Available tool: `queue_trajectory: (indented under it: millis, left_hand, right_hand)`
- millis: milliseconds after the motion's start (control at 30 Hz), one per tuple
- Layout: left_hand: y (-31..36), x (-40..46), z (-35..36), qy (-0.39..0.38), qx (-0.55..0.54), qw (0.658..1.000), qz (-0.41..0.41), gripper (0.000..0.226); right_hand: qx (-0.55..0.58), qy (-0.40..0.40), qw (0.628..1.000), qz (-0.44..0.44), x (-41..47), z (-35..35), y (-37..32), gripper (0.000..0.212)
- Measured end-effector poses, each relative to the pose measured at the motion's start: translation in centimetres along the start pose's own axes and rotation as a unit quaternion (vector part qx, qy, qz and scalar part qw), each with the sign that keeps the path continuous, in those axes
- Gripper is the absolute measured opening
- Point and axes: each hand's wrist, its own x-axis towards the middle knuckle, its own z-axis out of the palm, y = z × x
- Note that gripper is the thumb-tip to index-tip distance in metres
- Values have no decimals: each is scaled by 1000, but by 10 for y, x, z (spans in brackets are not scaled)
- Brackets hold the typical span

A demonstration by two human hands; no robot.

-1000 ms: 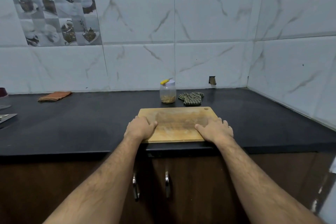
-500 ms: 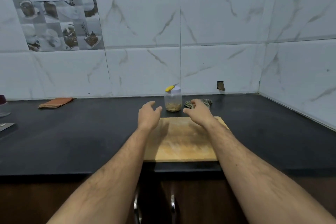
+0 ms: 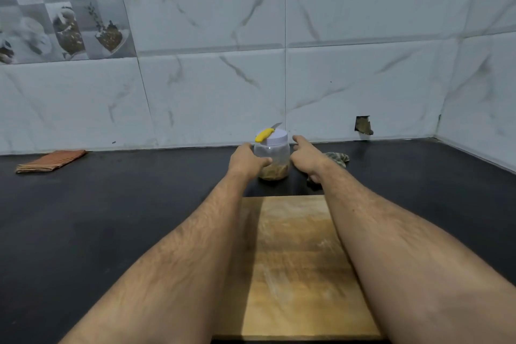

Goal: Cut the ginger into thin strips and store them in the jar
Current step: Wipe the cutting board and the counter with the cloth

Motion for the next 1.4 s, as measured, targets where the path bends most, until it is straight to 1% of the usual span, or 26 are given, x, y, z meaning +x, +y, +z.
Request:
queue_trajectory:
  millis: [67,133,167,200,267,333,400,533,633,733,867,933,1000,1133,1300,1400]
  left_hand:
    - [2,3,5,-2,0,1000,-1,51]
    - [2,4,8,-4,6,1000,1,56]
    - [2,4,10,-3,8,1000,0,57]
    - [2,5,11,1,6,1000,-1,58]
    - [3,3,11,3,-3,1000,-2,59]
    - [2,2,8,-1,-22,1000,6,56]
    - [3,-4,1,-21,-42,999,21,51]
    - [1,-25,-17,-71,-79,993,50,55]
    - [4,-52,-31,-101,-132,984,62,46]
    - [6,-78,-42,-128,-157,976,75,46]
    - [5,-108,-49,-152,-171,970,81,54]
    - [5,-121,-50,-163,-177,967,83,50]
    - [6,-132,-51,-169,-181,965,82,43]
    - [3,-143,-47,-175,-182,964,81,48]
    - [-6,-142,-45,-169,-174,967,77,57]
    - [-8,-141,-44,-171,-173,967,79,57]
  right_hand:
    - [8,-18,1000,6,11,3,2,81]
    - [0,-26,1000,5,5,5,-3,59]
    - [0,-32,999,10,2,4,-6,52]
    - [-1,-31,999,10,3,4,-5,51]
    - [1,-34,999,1,2,4,-5,52]
    - [9,-33,999,-19,2,3,-3,57]
    - [29,-30,999,-31,-5,3,-3,62]
    - [70,-24,996,-53,-34,-1,-6,60]
    - [58,6,996,-67,-63,-1,-9,61]
    - [53,48,994,-78,-96,0,-11,57]
    - [45,97,990,-92,-137,4,-10,59]
    - [27,123,988,-92,-152,7,-8,54]
    - [14,140,986,-89,-166,10,-6,54]
    - [0,153,985,-84,-182,15,-1,52]
    - [-16,153,985,-81,-189,20,-1,55]
    - [-21,152,985,-81,-190,21,0,50]
